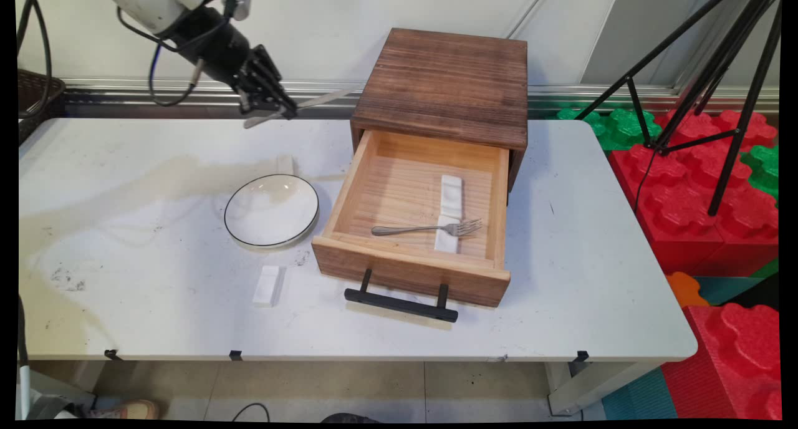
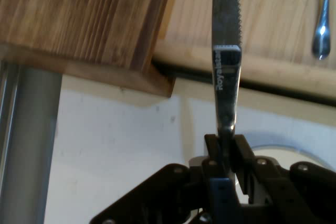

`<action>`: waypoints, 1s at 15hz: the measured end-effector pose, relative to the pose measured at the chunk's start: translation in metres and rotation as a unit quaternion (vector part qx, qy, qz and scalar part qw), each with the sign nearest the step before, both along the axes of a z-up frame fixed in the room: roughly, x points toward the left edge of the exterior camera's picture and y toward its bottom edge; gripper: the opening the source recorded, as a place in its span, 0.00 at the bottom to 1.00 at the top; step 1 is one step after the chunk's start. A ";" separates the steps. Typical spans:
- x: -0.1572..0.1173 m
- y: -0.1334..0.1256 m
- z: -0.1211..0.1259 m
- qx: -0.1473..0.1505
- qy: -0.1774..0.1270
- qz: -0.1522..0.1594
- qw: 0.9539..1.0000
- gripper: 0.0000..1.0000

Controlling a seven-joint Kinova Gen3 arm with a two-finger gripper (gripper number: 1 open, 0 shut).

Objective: Place the picked object into the drawer

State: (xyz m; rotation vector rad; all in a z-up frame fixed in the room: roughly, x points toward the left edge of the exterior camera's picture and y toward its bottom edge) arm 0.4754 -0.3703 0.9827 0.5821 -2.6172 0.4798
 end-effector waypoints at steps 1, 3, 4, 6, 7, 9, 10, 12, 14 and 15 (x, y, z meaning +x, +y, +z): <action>-0.011 0.001 0.001 -0.002 0.004 -0.003 1.000 0.00; -0.036 0.000 0.000 -0.006 0.011 -0.008 1.000 0.00; -0.046 0.000 -0.002 -0.008 0.014 -0.010 1.000 0.00; -0.063 -0.002 -0.005 -0.010 0.017 -0.013 1.000 0.00; -0.070 -0.003 -0.007 -0.010 0.018 -0.015 1.000 0.00; -0.086 -0.005 -0.012 -0.011 0.019 -0.019 1.000 0.00; -0.095 -0.007 -0.016 -0.012 0.019 -0.021 1.000 0.00; -0.112 -0.011 -0.024 -0.012 0.018 -0.024 0.999 0.00; -0.131 -0.017 -0.033 -0.012 0.018 -0.025 0.999 0.00; -0.139 -0.020 -0.038 -0.011 0.019 -0.025 0.999 0.00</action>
